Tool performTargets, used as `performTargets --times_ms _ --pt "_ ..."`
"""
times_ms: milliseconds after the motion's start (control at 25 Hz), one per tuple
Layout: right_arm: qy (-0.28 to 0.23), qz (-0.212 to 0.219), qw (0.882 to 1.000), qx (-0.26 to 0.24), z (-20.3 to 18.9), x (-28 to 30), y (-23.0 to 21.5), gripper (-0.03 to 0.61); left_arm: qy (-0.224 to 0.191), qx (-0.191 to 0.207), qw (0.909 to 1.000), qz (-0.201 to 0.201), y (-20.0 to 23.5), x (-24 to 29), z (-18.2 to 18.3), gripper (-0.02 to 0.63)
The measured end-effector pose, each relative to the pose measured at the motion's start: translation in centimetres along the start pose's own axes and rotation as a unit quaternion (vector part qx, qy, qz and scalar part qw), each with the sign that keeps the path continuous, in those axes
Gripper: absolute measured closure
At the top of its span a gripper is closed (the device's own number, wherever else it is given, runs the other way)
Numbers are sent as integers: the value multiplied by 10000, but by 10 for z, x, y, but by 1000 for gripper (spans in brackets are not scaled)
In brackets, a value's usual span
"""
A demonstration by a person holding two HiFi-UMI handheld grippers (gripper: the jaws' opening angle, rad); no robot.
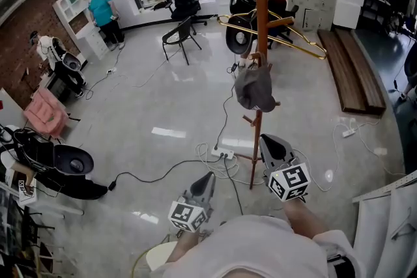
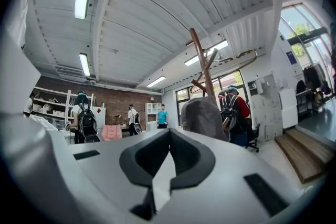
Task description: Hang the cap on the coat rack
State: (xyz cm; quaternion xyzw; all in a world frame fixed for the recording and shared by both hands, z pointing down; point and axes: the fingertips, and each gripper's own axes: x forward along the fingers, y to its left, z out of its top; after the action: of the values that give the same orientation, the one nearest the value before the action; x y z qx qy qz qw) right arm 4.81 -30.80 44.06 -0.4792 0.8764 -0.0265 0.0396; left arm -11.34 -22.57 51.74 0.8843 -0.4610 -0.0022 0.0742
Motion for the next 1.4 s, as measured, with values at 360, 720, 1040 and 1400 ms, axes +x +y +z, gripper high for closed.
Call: performTargets --times_ms 360,720,1040,1400 --pt "386 210 9990 41 -32 -4 10 566 10 9 10000 45 3 0 2 604" --pt "623 222 9977 125 -51 -12 11 566 31 -7 10000 53 3 1 1 604" --pt "628 226 9977 151 -54 -10 9 566 26 -23 10000 58 5 4 -1 604" --pt "621 235 9977 160 -52 -9 11 566 37 -32 10000 51 5 3 -1 604"
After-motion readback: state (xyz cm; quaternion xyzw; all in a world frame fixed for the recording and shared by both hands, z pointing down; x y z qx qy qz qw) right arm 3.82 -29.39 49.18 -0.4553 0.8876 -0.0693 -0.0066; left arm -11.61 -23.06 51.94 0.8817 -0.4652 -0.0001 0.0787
